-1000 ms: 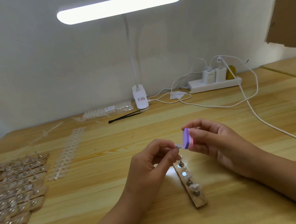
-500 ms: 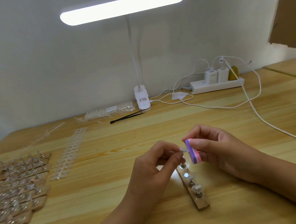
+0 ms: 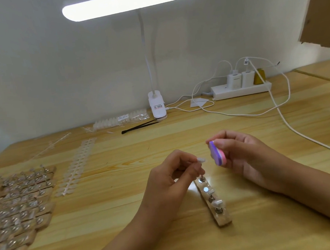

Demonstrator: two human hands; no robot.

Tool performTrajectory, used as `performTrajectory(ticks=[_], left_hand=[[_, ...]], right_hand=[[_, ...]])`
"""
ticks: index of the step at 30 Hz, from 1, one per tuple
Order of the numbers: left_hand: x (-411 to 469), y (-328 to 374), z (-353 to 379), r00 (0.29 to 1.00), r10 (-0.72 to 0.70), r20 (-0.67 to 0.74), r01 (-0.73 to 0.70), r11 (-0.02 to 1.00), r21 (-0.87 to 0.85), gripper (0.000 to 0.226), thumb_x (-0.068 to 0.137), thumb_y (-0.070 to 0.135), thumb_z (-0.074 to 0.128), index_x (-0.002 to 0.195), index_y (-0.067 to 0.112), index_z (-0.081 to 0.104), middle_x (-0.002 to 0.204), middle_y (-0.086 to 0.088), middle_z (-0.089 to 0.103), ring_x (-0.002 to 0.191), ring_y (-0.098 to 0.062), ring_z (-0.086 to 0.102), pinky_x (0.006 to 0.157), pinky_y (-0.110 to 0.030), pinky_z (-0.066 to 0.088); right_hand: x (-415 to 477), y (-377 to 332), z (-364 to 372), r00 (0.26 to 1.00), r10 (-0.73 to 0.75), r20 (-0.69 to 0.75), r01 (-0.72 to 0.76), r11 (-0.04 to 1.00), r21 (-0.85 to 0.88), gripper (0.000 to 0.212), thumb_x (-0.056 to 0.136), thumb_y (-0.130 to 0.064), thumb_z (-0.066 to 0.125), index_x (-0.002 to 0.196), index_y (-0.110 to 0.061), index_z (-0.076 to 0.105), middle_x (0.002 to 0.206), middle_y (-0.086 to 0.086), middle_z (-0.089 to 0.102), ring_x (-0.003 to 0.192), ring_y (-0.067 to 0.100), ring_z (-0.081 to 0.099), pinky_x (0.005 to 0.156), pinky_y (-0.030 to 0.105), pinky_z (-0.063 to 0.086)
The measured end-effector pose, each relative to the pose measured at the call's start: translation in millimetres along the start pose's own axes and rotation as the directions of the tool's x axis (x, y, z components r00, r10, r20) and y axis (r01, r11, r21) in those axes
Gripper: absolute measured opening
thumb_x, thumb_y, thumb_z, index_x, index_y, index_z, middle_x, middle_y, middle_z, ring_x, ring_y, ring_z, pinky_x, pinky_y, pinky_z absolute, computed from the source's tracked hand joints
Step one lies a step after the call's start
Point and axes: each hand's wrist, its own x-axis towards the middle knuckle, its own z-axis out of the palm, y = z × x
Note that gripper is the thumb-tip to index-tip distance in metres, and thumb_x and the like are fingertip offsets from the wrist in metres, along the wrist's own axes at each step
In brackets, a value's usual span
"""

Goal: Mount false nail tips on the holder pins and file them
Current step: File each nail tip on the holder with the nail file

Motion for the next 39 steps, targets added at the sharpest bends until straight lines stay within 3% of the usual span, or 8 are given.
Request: performTrajectory(ticks=[2, 7, 11, 15, 20, 25, 32, 39], left_hand=[[0, 0, -1, 1.0, 0.001, 0.002, -0.001, 1.0, 0.004, 0.009, 0.092, 0.015, 0.065, 0.093, 0.025, 0.065, 0.083, 0.003, 0.073, 0.082, -0.01, 0.071, 0.074, -0.018, 0.051], [0, -1, 1, 1.0, -0.003, 0.011, 0.002, 0.999, 0.039, 0.007, 0.091, 0.018, 0.064, 0.094, 0.024, 0.065, 0.082, 0.006, 0.073, 0.083, -0.011, 0.071, 0.076, -0.02, 0.053], [1, -1, 0, 1.0, 0.0, -0.006, 0.0, 0.999, 0.043, 0.009, 0.092, 0.015, 0.064, 0.094, 0.024, 0.065, 0.083, 0.005, 0.073, 0.083, -0.011, 0.071, 0.074, -0.018, 0.052], [0, -1, 1, 1.0, 0.012, 0.015, -0.013, 0.997, 0.075, 0.008, 0.092, 0.014, 0.064, 0.096, 0.02, 0.066, 0.083, 0.007, 0.073, 0.083, -0.011, 0.071, 0.075, -0.019, 0.052], [1, 0, 0, 1.0, 0.004, -0.011, -0.003, 0.998, 0.057, 0.005, 0.092, 0.013, 0.065, 0.094, 0.018, 0.066, 0.081, 0.006, 0.073, 0.081, -0.009, 0.071, 0.074, -0.019, 0.052], [0, 1, 2, 1.0, 0.008, 0.003, -0.008, 0.996, 0.086, 0.005, 0.092, 0.013, 0.065, 0.093, 0.018, 0.066, 0.08, 0.007, 0.073, 0.079, -0.008, 0.07, 0.073, -0.018, 0.052], [4, 4, -4, 0.988, -0.114, -0.104, 0.103, 0.989, -0.11, 0.007, 0.083, 0.028, 0.068, 0.09, 0.025, 0.07, 0.083, 0.002, 0.072, 0.082, -0.007, 0.069, 0.074, -0.017, 0.052], [4, 2, -2, 0.992, -0.114, -0.063, 0.112, 0.993, -0.024, 0.015, 0.089, 0.012, 0.071, 0.081, 0.025, 0.068, 0.085, 0.003, 0.072, 0.084, -0.009, 0.069, 0.076, -0.02, 0.054]], right_hand=[[-3, 1, 4, 0.997, 0.005, 0.074, -0.002, 0.999, -0.042, 0.014, 0.075, -0.021, 0.078, 0.089, -0.017, 0.077, 0.075, -0.002, 0.065, 0.065, 0.004, 0.062, 0.061, 0.016, 0.052], [4, 2, 4, 0.998, -0.018, -0.058, 0.017, 1.0, -0.01, 0.01, 0.078, -0.017, 0.076, 0.087, -0.013, 0.077, 0.073, 0.001, 0.063, 0.065, 0.004, 0.061, 0.063, 0.015, 0.054], [-2, 3, 6, 0.997, -0.023, 0.069, 0.028, 0.997, -0.068, 0.014, 0.077, -0.023, 0.074, 0.089, -0.017, 0.078, 0.076, -0.003, 0.067, 0.067, 0.003, 0.063, 0.063, 0.015, 0.052], [5, 2, 5, 0.997, -0.047, -0.054, 0.045, 0.998, -0.038, 0.012, 0.078, -0.018, 0.071, 0.088, -0.013, 0.077, 0.073, 0.0, 0.063, 0.066, 0.004, 0.061, 0.063, 0.016, 0.053], [-3, 2, 6, 0.998, -0.023, 0.066, 0.028, 0.996, -0.084, 0.014, 0.077, -0.02, 0.073, 0.089, -0.015, 0.077, 0.077, -0.001, 0.066, 0.067, 0.004, 0.063, 0.063, 0.016, 0.053], [6, 1, 5, 0.995, -0.049, -0.083, 0.047, 0.999, -0.027, 0.019, 0.078, -0.018, 0.07, 0.094, -0.01, 0.073, 0.072, 0.0, 0.064, 0.066, 0.004, 0.063, 0.063, 0.017, 0.054], [1, 0, -1, 0.997, -0.072, -0.036, 0.071, 0.997, -0.017, 0.022, 0.071, -0.024, 0.074, 0.092, -0.02, 0.078, 0.084, 0.002, 0.07, 0.076, 0.009, 0.068, 0.07, 0.021, 0.056], [-1, 1, 4, 0.996, -0.087, -0.03, 0.085, 0.995, -0.054, 0.014, 0.077, -0.019, 0.077, 0.091, -0.017, 0.077, 0.087, 0.006, 0.072, 0.084, 0.014, 0.071, 0.073, 0.022, 0.056]])
